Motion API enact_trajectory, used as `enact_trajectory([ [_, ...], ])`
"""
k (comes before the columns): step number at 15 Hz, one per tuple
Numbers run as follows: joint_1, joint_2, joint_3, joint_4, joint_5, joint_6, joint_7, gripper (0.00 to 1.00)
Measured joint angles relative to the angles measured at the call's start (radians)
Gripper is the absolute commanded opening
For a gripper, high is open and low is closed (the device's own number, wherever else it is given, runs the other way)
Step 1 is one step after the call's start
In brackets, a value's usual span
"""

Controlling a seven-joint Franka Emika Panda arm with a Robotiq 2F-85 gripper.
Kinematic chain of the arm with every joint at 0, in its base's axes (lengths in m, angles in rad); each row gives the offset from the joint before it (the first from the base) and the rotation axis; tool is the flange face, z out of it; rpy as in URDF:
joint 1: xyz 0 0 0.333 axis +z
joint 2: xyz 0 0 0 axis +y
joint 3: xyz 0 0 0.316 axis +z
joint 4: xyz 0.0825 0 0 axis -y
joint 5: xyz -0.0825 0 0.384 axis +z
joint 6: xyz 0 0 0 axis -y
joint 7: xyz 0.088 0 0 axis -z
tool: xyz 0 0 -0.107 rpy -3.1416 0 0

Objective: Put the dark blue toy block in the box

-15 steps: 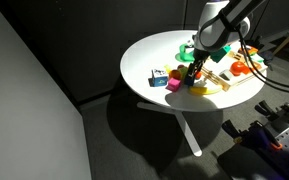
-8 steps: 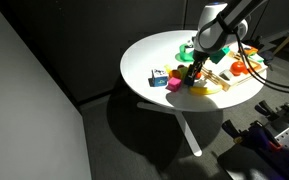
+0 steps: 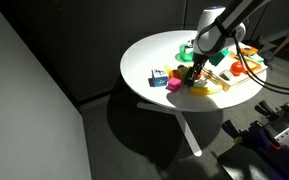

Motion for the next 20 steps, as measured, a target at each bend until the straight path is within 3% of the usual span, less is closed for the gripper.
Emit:
enact_trajectory([
  [5,0.001,0.016,0.003,0.017,-0.012,0.000,0.000,1.00],
  [6,0.002,0.020,0.004,0.023,-0.013,0.000,0.000,0.75],
  [7,0.002,0.025,0.004,0.029,-0.014,0.000,0.000,0.73],
  [11,0.007,0.033,0.004,0.041,-0.026,0.000,0.002,0.40],
  [12,0.007,0.032,0.004,0.042,-0.028,0.000,0.002,0.36],
  [20,0.004,-0.003,-0.013,0.042,-0.029,-0.057,0.027,0.34],
])
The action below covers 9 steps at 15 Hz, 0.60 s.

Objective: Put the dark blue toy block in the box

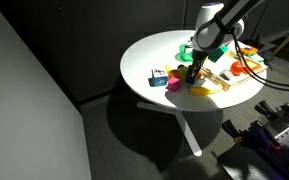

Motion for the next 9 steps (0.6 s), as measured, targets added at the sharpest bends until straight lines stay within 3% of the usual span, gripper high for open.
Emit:
enact_trajectory([
  [9,-0.021,-0.133,-0.014,-0.020,0.012,-0.126,0.069,0.34],
])
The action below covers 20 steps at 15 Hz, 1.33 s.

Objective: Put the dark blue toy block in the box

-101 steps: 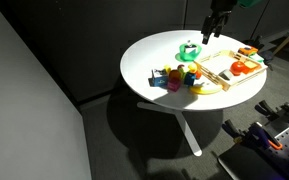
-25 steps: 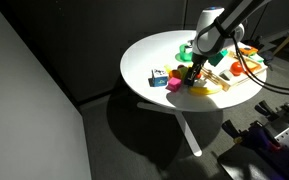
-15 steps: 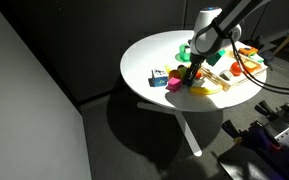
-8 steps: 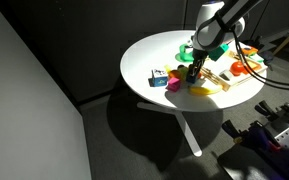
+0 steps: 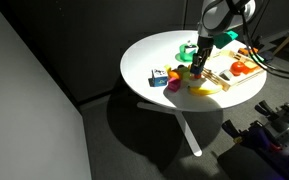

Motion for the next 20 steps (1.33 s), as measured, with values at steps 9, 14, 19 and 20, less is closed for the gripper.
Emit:
enact_trajectory([
  [9,-0.004,-0.075,-0.114,-0.005,0.007,-0.049,0.233,0.34],
  [14,-0.023,-0.083,-0.163,-0.005,0.007,-0.103,0.314,0.85],
  [19,-0.049,-0.113,-0.162,-0.025,0.029,-0.116,0.294,1.00],
  [20,-0.050,-0.131,-0.158,-0.040,0.034,-0.112,0.276,1.00],
])
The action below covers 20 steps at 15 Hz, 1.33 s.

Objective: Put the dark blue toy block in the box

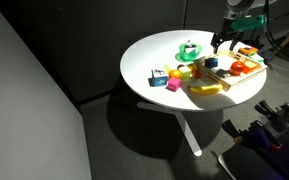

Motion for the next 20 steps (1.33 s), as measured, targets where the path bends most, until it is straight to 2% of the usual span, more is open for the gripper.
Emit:
enact_trajectory([
  [5,0.000,-0.126,0.051,-0.109,0.036,0.037,-0.154,1.00],
  [8,0.002,-0.199,0.080,-0.162,0.065,-0.002,-0.226,1.00],
  [14,0.015,-0.312,0.089,-0.208,0.053,-0.143,-0.238,1.00],
  [20,0.015,-0.389,0.090,-0.243,0.024,-0.149,-0.229,1.00],
])
